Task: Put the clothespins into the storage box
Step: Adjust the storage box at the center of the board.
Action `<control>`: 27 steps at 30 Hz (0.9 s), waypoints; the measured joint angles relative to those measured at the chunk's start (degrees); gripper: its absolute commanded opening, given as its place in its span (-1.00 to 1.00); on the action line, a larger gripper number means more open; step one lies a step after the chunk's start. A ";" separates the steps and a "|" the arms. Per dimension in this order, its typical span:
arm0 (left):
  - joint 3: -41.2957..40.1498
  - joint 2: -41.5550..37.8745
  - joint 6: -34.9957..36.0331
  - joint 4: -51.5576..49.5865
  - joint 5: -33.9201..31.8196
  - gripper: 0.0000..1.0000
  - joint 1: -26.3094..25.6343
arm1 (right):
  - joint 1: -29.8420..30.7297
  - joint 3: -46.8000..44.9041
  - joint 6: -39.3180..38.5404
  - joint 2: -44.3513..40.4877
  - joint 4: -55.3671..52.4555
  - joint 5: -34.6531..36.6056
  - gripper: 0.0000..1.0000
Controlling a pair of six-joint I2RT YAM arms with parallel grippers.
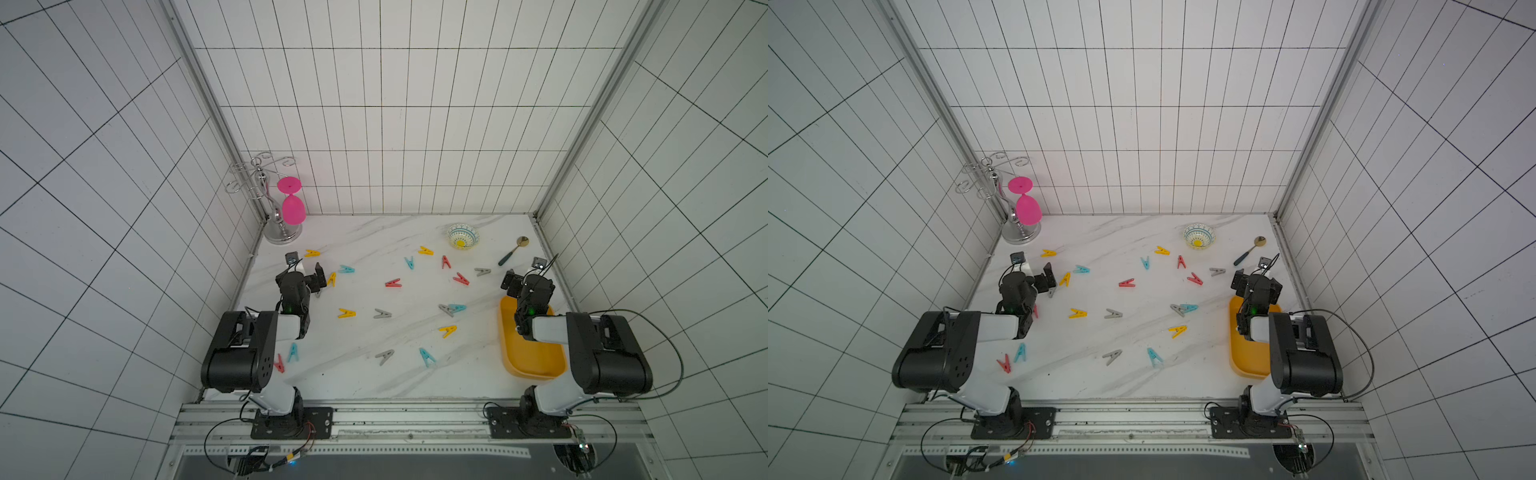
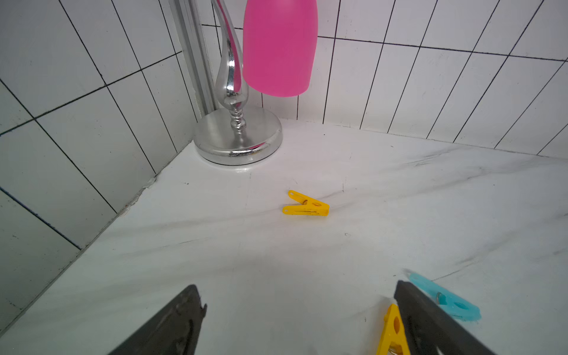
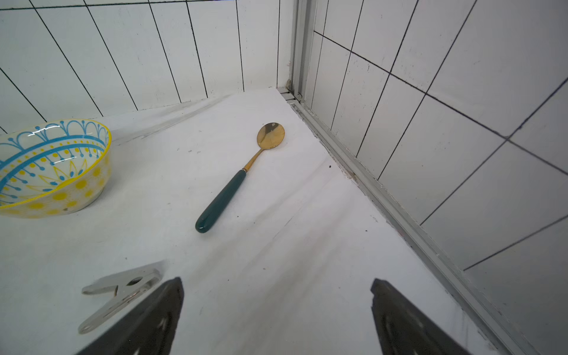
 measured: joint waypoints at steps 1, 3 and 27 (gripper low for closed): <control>0.00 0.00 0.00 0.00 0.02 0.97 0.00 | 0.00 0.00 0.00 0.00 0.00 0.00 0.98; 0.00 0.00 0.00 0.00 0.02 0.97 0.00 | 0.00 0.00 -0.02 0.00 0.00 0.00 0.98; -0.13 -1.33 -1.27 -1.07 -1.33 0.98 0.26 | 0.00 0.00 -0.02 -0.04 -0.13 -0.02 1.00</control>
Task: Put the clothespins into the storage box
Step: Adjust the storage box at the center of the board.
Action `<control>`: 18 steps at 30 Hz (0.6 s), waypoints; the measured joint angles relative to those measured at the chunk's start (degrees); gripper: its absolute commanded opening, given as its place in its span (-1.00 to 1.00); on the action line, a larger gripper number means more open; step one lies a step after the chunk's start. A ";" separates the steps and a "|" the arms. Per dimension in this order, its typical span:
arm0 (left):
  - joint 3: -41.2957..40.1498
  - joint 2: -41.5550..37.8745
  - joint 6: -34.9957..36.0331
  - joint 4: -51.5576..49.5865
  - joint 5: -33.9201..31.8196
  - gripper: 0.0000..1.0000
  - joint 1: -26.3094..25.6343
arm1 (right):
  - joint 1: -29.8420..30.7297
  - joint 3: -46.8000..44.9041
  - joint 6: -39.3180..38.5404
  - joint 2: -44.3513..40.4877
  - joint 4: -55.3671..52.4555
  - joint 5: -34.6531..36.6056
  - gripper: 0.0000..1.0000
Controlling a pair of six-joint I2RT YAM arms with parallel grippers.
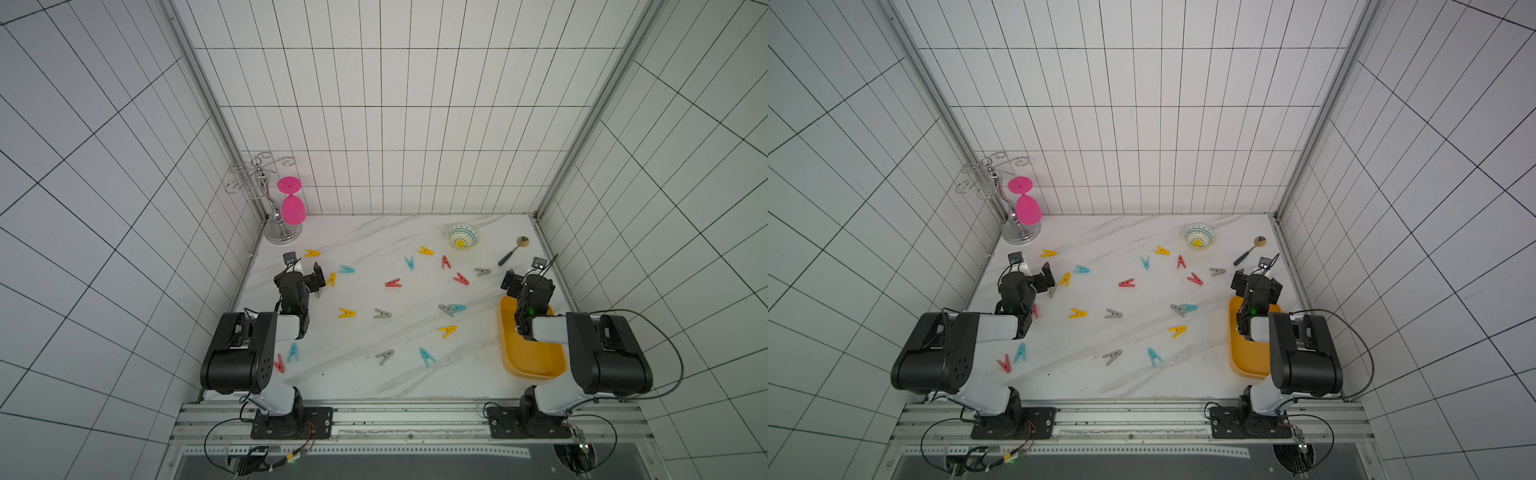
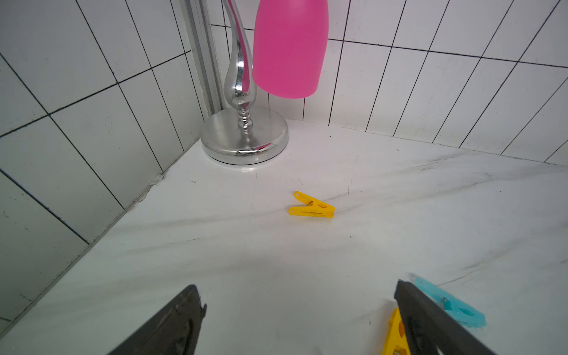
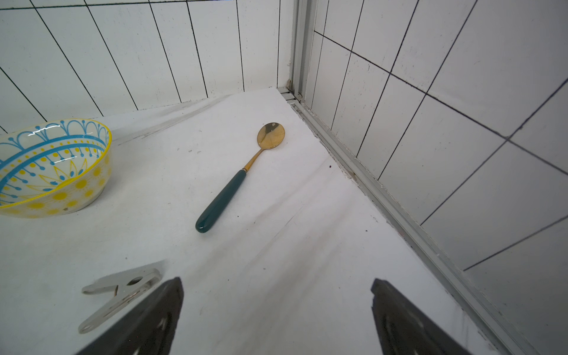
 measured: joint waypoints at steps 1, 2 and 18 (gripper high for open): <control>-0.07 -0.90 0.02 -0.55 -0.50 0.98 -0.13 | 0.00 0.00 0.04 -0.42 -0.83 0.02 1.00; -0.07 -1.75 0.17 -1.09 -1.38 0.98 -0.50 | 0.00 0.00 0.02 -1.05 -1.79 0.02 1.00; 18.91 -10.67 -2.49 -34.18 -18.93 0.98 -13.88 | 3.67 13.46 1.66 -15.37 -37.05 1.20 0.96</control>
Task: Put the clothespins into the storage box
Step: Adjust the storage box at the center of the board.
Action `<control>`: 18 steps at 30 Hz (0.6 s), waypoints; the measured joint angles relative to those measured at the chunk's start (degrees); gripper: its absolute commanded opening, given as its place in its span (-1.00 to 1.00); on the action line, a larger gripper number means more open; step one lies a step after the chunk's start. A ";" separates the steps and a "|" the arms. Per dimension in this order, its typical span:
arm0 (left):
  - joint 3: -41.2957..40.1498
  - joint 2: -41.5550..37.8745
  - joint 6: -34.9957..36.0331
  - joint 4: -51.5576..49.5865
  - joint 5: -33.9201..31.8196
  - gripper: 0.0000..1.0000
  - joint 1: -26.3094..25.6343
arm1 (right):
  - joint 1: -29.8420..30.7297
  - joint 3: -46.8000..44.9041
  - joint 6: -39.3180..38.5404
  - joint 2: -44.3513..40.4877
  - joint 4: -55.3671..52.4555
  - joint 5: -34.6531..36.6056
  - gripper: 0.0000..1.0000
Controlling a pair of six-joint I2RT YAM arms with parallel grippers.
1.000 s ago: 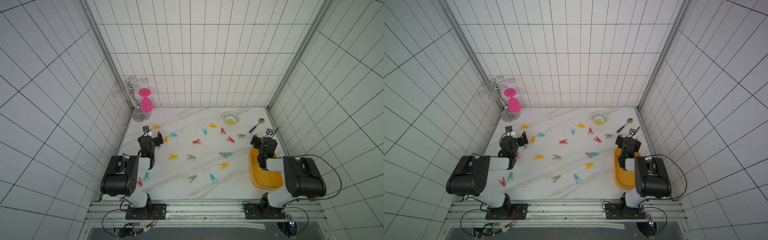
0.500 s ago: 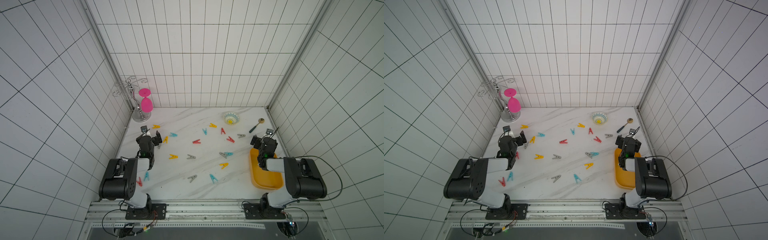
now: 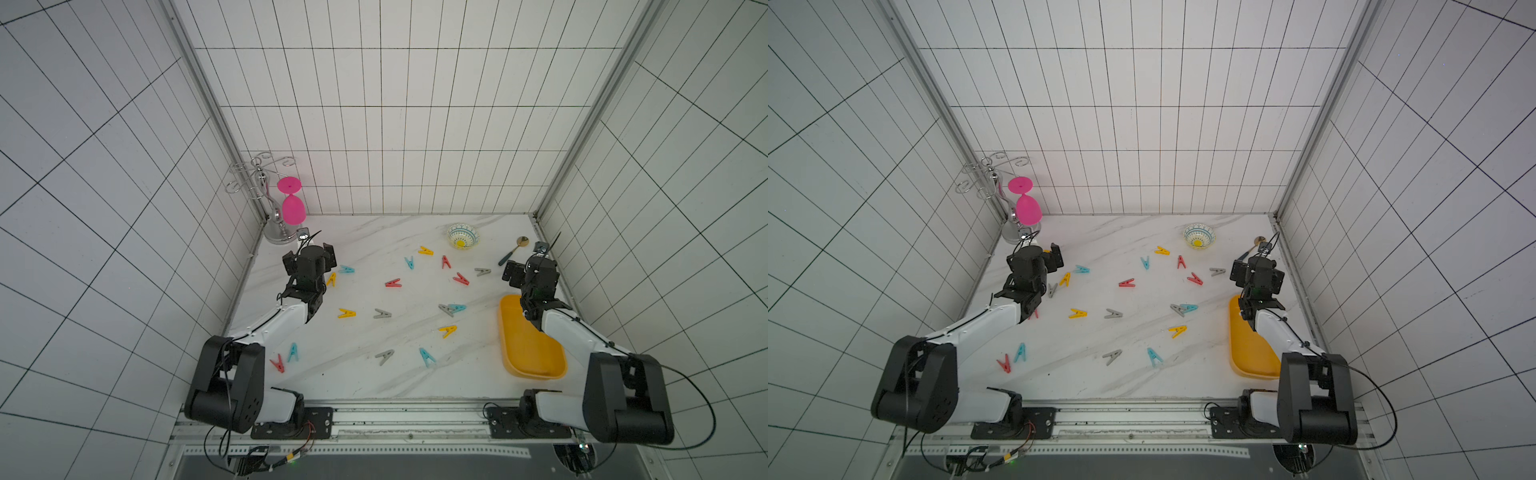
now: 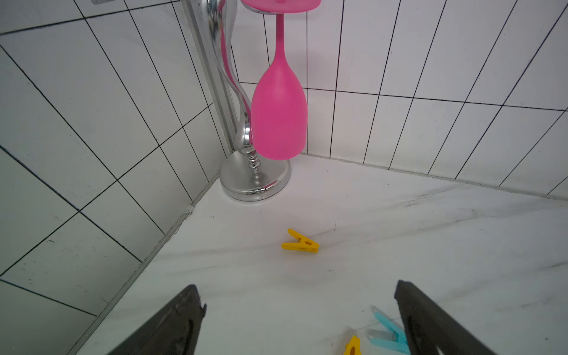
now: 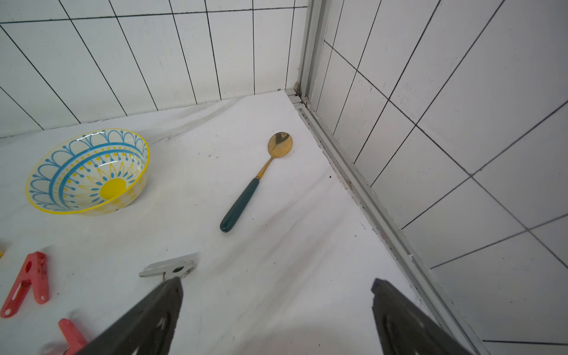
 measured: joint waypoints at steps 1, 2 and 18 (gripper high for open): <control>1.81 -0.13 -1.03 -3.34 -0.44 0.98 -0.98 | 0.28 1.51 0.81 -0.33 -3.41 0.02 0.95; 3.52 -0.15 -2.51 -6.36 -0.79 0.98 -1.73 | 0.50 2.71 1.42 -0.61 -6.01 0.04 0.95; 11.47 -6.69 -23.47 -43.30 8.02 0.96 -4.24 | 8.59 18.84 15.74 -3.26 -49.62 -2.27 0.54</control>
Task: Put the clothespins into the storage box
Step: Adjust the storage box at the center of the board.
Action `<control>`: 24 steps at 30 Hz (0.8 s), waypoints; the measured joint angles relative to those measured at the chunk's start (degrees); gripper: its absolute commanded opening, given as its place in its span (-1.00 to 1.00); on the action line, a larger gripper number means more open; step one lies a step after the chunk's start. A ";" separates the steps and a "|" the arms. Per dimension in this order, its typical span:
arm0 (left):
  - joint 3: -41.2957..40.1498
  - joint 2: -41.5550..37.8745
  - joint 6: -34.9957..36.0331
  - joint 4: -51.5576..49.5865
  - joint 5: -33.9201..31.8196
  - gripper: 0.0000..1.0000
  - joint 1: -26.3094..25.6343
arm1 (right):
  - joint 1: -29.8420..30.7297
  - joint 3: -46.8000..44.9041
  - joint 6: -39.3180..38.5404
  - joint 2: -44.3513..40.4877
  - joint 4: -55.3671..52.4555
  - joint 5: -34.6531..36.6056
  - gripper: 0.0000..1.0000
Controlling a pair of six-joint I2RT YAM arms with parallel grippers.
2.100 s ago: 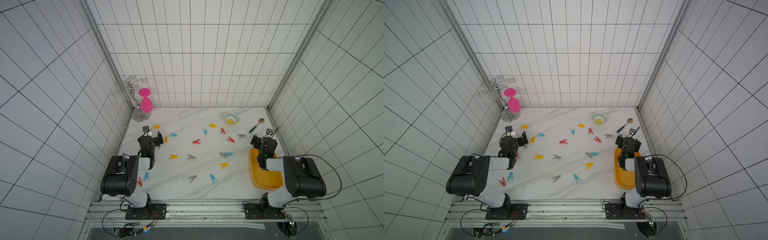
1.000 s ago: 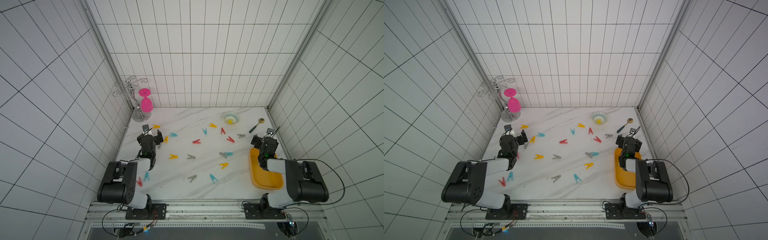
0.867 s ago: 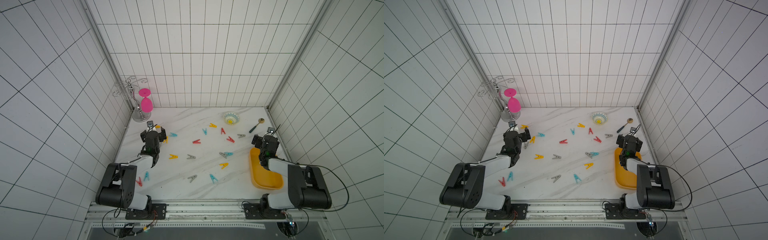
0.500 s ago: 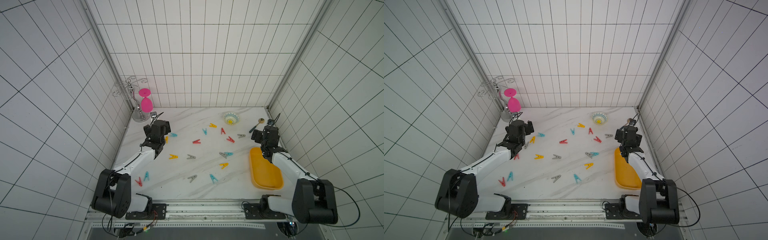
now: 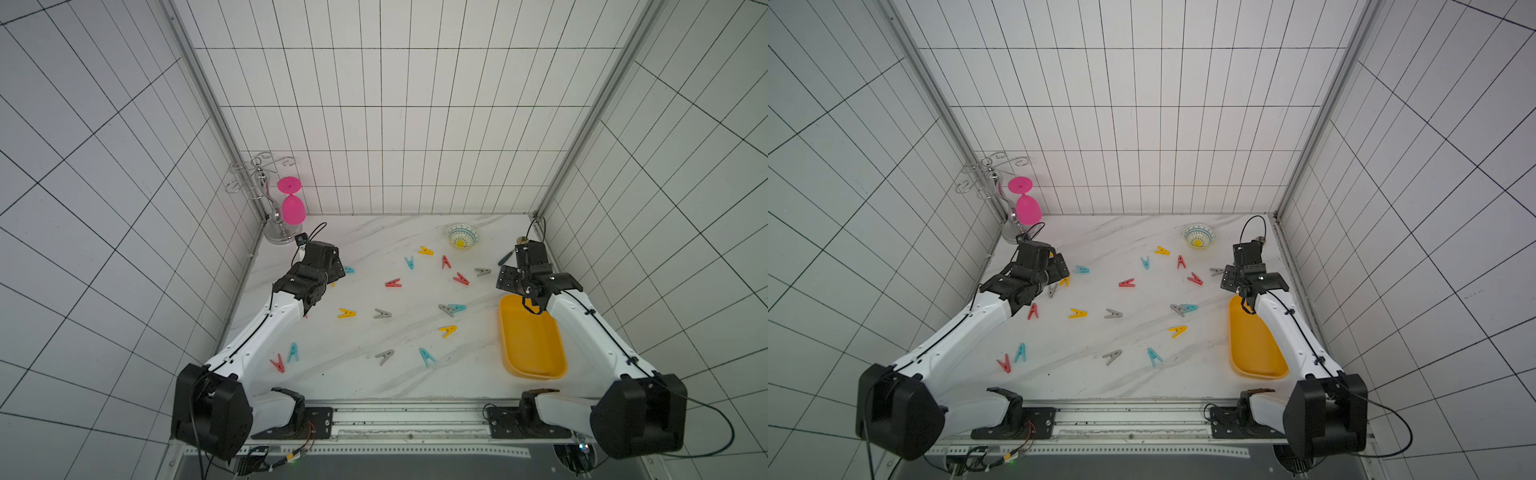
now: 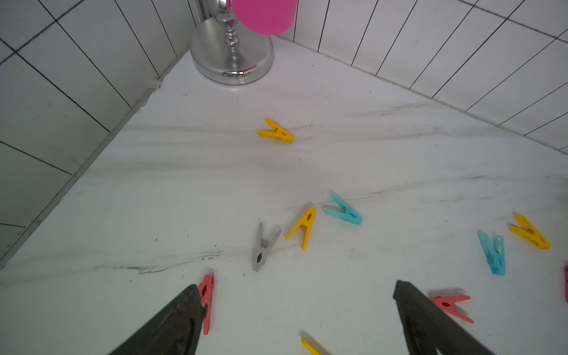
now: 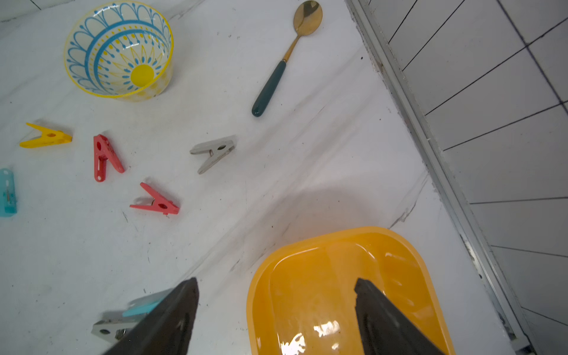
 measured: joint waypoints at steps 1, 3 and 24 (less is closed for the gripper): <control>0.20 -0.17 -0.66 -1.88 0.31 0.96 -0.22 | 0.68 0.00 1.11 -0.59 -2.23 -0.39 0.46; 0.46 -0.20 -1.44 -4.68 0.57 0.96 -0.33 | 0.94 0.00 2.89 -1.64 -6.01 -1.14 0.32; 1.31 -1.57 -2.89 -14.56 1.03 0.97 -0.33 | 2.67 -6.51 6.54 1.55 -7.96 -6.36 -0.30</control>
